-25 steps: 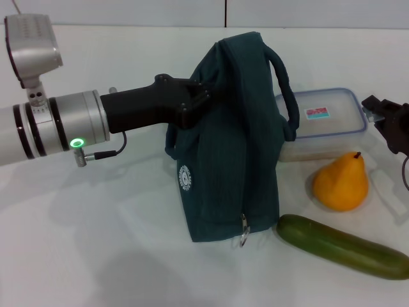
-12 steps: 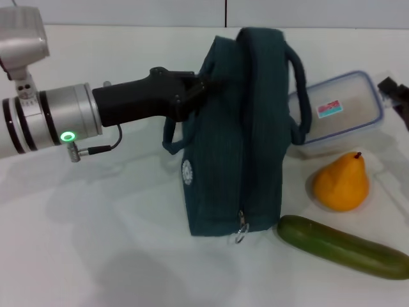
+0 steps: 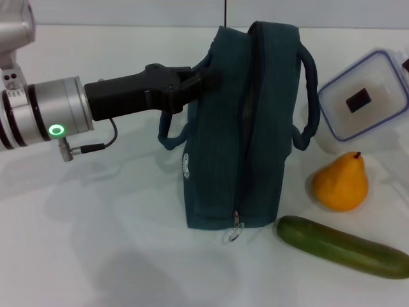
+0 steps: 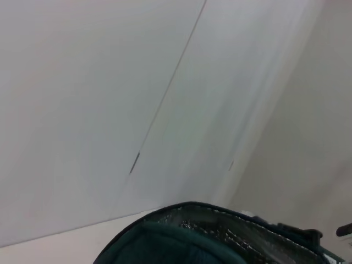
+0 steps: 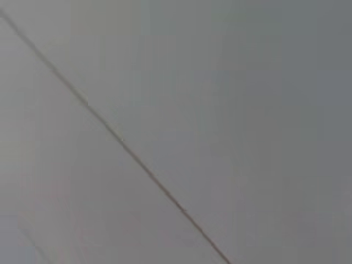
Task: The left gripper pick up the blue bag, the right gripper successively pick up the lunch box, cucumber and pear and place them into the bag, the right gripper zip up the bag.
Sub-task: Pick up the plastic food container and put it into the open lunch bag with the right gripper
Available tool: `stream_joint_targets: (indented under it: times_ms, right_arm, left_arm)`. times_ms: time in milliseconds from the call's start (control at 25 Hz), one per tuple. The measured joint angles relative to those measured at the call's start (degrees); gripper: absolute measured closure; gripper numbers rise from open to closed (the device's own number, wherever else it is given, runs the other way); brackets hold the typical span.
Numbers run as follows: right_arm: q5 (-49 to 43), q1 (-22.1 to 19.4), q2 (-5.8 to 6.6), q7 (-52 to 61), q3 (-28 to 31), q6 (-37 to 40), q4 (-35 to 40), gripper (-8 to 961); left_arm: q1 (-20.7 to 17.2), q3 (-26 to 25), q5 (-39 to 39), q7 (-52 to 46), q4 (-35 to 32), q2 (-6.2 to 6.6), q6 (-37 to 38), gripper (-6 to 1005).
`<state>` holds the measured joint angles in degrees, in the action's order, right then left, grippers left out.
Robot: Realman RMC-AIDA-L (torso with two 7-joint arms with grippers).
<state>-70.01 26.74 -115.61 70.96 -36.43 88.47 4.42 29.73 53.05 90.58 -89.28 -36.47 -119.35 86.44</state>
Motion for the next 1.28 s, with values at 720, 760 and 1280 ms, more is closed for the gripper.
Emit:
stream_joint_targets:
  times_ms: [720,760,1280]
  right_arm:
    - [1.9,4.8,0.68,15.8,0.7,12.6,15.6,857]
    - [2.0,5.8,0.71,17.4,0.6,12.8,16.3,857]
    - [1.5,19.2,0.60,24.2,-3.3,8.0,20.0,856]
  left_arm:
    - [-0.3,0.2,0.5,0.0,0.8,-0.27,-0.6,956]
    - [-0.3,0.2,0.5,0.0,1.0,-0.27,-0.6,956]
    - [0.2,0.2,0.4,1.0,2.1,-0.26,-1.2,956]
